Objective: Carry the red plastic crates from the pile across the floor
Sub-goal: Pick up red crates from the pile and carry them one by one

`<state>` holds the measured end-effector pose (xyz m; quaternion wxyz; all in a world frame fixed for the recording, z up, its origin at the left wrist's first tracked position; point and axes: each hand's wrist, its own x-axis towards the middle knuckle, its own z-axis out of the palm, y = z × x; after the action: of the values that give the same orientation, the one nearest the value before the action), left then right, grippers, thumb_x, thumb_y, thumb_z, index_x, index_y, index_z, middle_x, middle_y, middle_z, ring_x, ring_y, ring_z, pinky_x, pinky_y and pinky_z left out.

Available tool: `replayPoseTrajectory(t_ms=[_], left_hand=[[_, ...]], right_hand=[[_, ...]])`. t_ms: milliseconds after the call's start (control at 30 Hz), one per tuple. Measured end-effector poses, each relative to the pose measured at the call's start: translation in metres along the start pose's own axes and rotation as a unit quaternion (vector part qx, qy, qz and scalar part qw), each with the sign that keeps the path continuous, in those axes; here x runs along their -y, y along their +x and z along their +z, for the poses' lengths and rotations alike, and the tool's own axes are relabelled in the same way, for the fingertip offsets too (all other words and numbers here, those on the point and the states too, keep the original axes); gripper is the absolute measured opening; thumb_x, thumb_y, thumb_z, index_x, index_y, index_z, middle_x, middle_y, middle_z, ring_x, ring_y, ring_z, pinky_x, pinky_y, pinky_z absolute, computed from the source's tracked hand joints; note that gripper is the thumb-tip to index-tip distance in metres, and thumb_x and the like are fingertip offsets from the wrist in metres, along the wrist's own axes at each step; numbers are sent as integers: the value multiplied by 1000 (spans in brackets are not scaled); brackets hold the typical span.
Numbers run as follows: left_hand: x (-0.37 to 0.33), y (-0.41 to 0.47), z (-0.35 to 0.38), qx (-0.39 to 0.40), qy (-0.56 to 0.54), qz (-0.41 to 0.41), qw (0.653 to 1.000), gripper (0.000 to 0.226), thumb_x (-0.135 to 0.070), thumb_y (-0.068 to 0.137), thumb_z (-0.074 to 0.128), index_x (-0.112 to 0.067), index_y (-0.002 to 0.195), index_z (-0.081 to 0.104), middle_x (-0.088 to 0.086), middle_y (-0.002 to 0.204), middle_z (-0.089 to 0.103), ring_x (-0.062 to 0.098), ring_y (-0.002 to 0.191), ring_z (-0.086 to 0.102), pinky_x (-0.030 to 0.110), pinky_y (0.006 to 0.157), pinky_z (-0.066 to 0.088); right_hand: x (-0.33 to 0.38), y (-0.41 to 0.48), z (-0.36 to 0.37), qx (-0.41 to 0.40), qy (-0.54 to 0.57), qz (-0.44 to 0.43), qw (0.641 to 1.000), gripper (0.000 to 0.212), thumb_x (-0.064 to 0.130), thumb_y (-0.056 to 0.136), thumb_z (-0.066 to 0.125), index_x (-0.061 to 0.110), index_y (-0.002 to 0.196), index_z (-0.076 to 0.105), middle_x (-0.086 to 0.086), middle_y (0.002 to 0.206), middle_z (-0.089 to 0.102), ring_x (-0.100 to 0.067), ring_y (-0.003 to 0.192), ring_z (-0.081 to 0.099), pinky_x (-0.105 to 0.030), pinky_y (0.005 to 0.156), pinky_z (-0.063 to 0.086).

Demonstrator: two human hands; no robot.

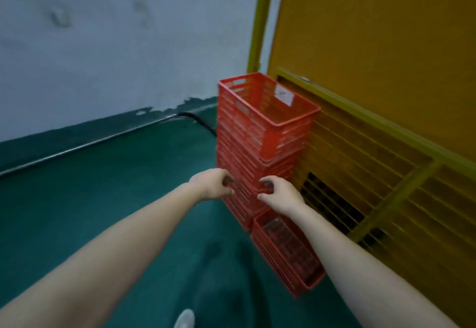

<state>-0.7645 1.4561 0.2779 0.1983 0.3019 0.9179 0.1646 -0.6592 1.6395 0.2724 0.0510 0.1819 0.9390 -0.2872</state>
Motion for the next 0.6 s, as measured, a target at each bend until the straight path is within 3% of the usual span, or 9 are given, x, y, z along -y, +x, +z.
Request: replayPoseTrajectory(t_ms=[167, 333, 600], left_hand=[[66, -90, -18, -73, -47, -128, 988, 45, -43, 85, 65, -29, 128, 57, -9, 122, 63, 13, 113, 59, 31, 95, 48], [134, -184, -29, -137, -80, -248, 956, 42, -45, 85, 64, -34, 126, 57, -13, 120, 63, 10, 110, 60, 30, 91, 49], [251, -367, -36, -173, -88, -416, 888, 43, -45, 88, 61, -33, 129, 54, -11, 124, 61, 11, 113, 58, 29, 90, 48]], right_hand=[[84, 1, 35, 59, -49, -114, 991, 53, 35, 86, 67, 26, 135, 53, 3, 143, 49, -17, 128, 49, -32, 101, 43], [182, -8, 90, 117, -64, -225, 965, 56, 36, 82, 68, 29, 135, 53, 5, 143, 49, -16, 127, 50, -36, 101, 46], [357, -66, 211, 212, -85, -375, 899, 56, 33, 83, 68, 29, 136, 51, 5, 143, 48, -16, 127, 49, -35, 100, 46]])
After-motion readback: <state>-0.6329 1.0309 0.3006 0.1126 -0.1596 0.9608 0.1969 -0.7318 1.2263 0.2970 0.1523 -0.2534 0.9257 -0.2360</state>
